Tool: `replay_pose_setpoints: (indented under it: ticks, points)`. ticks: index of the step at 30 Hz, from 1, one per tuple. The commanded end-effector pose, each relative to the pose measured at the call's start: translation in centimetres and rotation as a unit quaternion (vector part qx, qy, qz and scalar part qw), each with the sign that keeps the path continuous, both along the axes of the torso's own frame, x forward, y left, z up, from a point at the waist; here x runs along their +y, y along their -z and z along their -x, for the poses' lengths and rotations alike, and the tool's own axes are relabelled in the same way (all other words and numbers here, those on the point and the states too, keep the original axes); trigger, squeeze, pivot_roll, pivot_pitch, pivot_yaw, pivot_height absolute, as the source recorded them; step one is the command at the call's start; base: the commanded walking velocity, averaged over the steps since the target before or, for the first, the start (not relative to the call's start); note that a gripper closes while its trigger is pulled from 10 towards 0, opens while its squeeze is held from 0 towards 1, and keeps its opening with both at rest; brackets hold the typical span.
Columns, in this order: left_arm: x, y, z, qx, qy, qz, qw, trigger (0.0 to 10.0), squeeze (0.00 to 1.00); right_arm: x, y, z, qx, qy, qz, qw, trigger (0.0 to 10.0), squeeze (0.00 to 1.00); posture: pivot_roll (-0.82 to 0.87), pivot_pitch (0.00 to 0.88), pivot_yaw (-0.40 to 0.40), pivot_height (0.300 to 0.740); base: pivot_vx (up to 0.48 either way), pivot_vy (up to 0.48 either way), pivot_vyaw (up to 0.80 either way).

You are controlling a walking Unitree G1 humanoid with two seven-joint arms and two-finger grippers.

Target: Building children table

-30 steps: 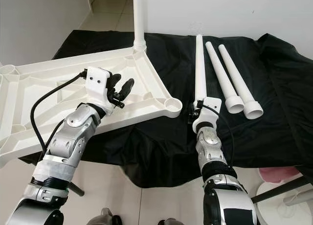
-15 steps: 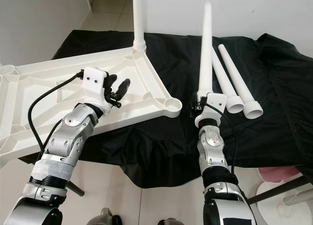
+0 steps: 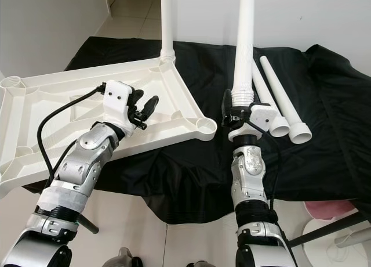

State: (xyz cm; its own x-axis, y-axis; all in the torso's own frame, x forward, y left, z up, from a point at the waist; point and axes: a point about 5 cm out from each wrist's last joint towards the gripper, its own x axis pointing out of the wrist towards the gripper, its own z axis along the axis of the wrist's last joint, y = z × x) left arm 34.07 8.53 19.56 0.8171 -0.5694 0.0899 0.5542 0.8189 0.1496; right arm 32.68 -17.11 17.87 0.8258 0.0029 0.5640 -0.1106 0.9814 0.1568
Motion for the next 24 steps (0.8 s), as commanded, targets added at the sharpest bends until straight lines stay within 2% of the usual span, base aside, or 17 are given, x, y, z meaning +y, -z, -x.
replay_pose_setpoints:
  ticks: [1,5,7,8,11,14,15,18,19,22,24]
  points:
    - [-0.5,0.6,-0.1,0.027,0.05,-0.025,0.998,10.0,0.0,1.0,-1.1,0.5,-0.045,-0.039,0.0,0.998,10.0,0.0,0.02,0.0,-0.022,0.74,0.0,0.0,0.0]
    - [-0.6,0.5,0.0,0.03,0.063,-0.026,0.997,10.0,0.0,1.1,-1.2,0.6,-0.049,-0.048,0.006,0.998,10.0,0.0,0.02,0.0,-0.022,0.74,0.0,0.0,0.0]
    - [-0.3,0.0,-0.2,0.023,0.075,-0.04,0.996,10.0,0.0,1.4,-1.1,0.6,-0.052,-0.062,0.036,0.996,10.0,0.0,0.02,0.004,-0.021,0.74,0.0,0.0,0.0]
    - [-0.3,0.0,-0.2,0.023,0.075,-0.04,0.996,10.0,0.0,1.4,-1.1,0.6,-0.052,-0.062,0.036,0.996,10.0,0.0,0.02,0.004,-0.021,0.74,0.0,0.0,0.0]
    - [-0.1,-0.7,-0.5,0.027,0.08,-0.018,0.996,10.0,0.0,1.5,-0.9,0.6,-0.051,-0.07,0.057,0.995,10.0,0.0,0.03,0.005,-0.024,0.74,0.0,0.0,0.0]
    - [0.2,-2.0,-0.4,0.03,0.113,0.03,0.993,10.0,0.0,2.0,-0.6,0.6,-0.042,-0.094,0.089,0.991,10.0,0.0,0.03,0.006,-0.026,0.74,0.0,0.0,0.0]
    - [0.3,-2.5,-0.4,0.034,0.128,0.052,0.99,10.0,0.0,2.1,-0.5,0.6,-0.039,-0.102,0.092,0.99,10.0,0.0,0.03,0.007,-0.027,0.74,0.0,0.0,0.0]
    - [0.4,-3.0,-0.4,0.033,0.138,0.062,0.988,10.0,0.01,2.2,-0.3,0.5,-0.031,-0.11,0.089,0.989,10.0,0.0,0.04,0.007,-0.03,0.74,0.0,0.0,0.0]
    - [0.6,-4.3,-0.5,0.032,0.163,0.098,0.981,10.0,0.0,2.7,0.2,0.4,-0.01,-0.138,0.08,0.987,10.0,0.0,0.04,0.006,-0.029,0.74,0.0,0.0,0.0]
    - [0.6,-4.6,-0.6,0.034,0.171,0.109,0.979,10.0,0.0,2.9,0.4,0.5,-0.006,-0.147,0.083,0.986,10.0,0.0,0.04,0.006,-0.029,0.74,0.0,0.0,0.0]
    - [0.5,-5.2,-0.6,0.043,0.193,0.131,0.971,10.0,0.0,3.2,0.7,0.5,0.003,-0.157,0.09,0.983,10.0,0.0,0.04,0.007,-0.029,0.74,0.0,0.0,0.0]
